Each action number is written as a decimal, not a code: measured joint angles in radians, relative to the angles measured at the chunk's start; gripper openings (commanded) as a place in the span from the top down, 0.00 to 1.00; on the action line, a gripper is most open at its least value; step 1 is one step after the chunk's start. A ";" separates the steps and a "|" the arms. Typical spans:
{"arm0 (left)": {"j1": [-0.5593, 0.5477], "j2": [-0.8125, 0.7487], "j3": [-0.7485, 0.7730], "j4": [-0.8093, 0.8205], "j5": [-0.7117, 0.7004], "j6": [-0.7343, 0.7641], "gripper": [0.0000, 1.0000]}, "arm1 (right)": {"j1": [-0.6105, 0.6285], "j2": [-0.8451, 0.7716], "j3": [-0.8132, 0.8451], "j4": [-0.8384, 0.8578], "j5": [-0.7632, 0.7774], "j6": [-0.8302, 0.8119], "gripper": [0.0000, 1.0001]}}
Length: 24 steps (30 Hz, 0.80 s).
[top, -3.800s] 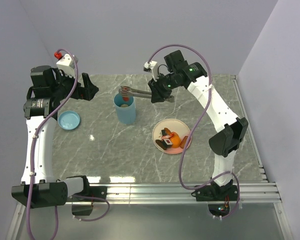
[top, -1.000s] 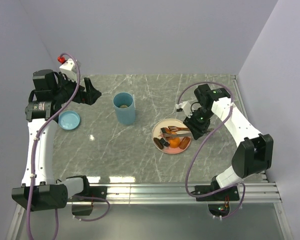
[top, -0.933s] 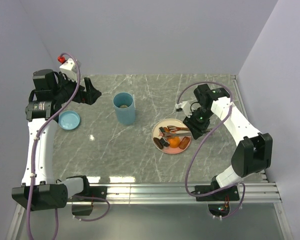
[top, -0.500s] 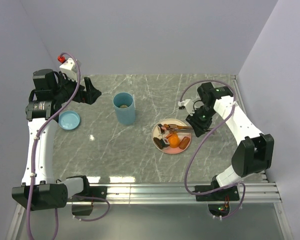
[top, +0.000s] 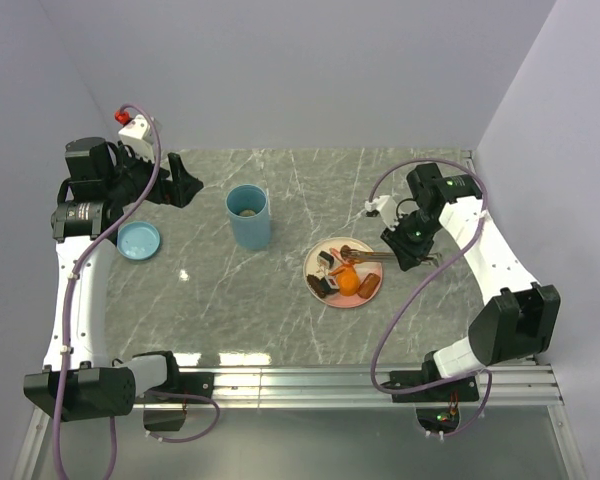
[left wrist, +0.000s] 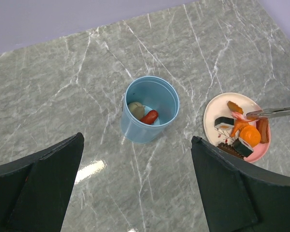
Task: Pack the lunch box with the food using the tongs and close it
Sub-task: Pick up the food using the clamp, then place the food into the lunch box
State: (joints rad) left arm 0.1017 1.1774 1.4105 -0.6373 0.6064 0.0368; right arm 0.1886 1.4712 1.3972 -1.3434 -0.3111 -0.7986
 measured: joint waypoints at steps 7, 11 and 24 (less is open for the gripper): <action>0.000 0.000 0.000 0.003 0.003 0.000 0.01 | -0.004 -0.019 0.003 -0.005 -0.012 -0.006 0.78; 0.000 0.000 0.000 0.003 0.003 0.001 0.01 | -0.004 -0.034 0.037 -0.011 -0.028 -0.004 0.79; 0.000 0.011 0.000 0.025 0.013 -0.033 0.01 | 0.159 0.065 0.500 0.015 -0.185 0.154 0.79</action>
State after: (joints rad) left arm 0.1017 1.1889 1.4105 -0.6121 0.6189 0.0036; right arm 0.3481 1.5364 1.8973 -1.3285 -0.4961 -0.6449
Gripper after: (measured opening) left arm 0.994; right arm 0.319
